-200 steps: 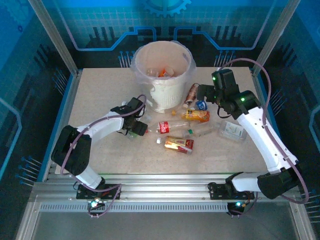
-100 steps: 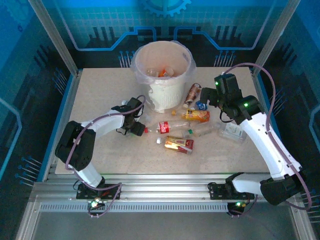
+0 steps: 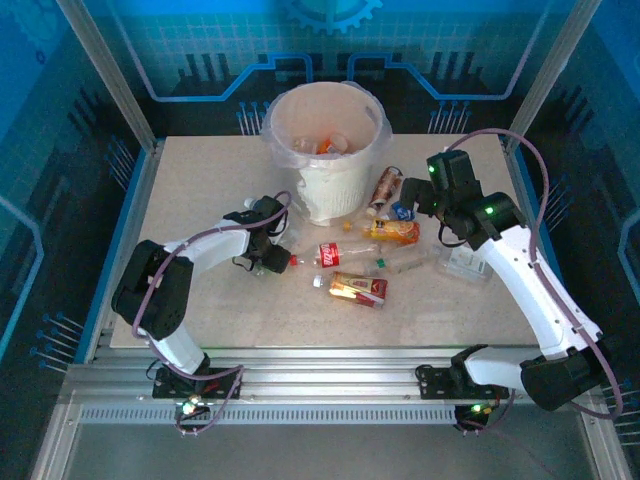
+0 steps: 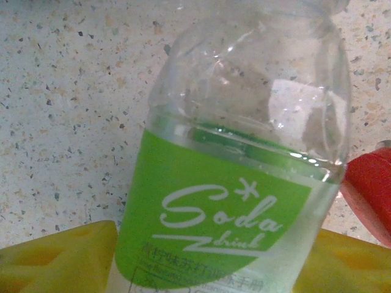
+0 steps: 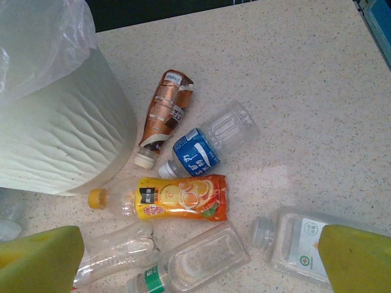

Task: Put the plastic bottles in the bin

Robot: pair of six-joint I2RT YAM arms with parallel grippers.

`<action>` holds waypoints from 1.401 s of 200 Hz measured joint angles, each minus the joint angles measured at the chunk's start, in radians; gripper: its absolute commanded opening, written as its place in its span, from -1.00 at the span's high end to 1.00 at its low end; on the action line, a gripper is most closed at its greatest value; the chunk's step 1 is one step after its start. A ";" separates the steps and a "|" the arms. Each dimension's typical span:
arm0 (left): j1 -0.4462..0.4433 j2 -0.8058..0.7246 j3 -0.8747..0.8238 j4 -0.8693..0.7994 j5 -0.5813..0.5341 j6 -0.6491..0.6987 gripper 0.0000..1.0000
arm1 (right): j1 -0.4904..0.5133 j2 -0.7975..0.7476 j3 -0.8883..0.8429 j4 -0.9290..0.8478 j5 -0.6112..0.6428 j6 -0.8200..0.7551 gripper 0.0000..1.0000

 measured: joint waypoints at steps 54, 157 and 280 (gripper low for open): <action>0.000 0.001 -0.003 -0.007 0.009 -0.003 -0.21 | 0.000 -0.003 -0.010 0.000 0.013 0.008 -0.99; 0.000 -0.180 -0.040 -0.042 0.088 -0.051 0.13 | -0.002 -0.043 -0.035 0.004 0.024 0.023 -0.99; 0.007 -0.548 0.001 -0.123 0.012 -0.188 0.24 | -0.002 -0.093 -0.048 0.003 0.033 0.022 -0.99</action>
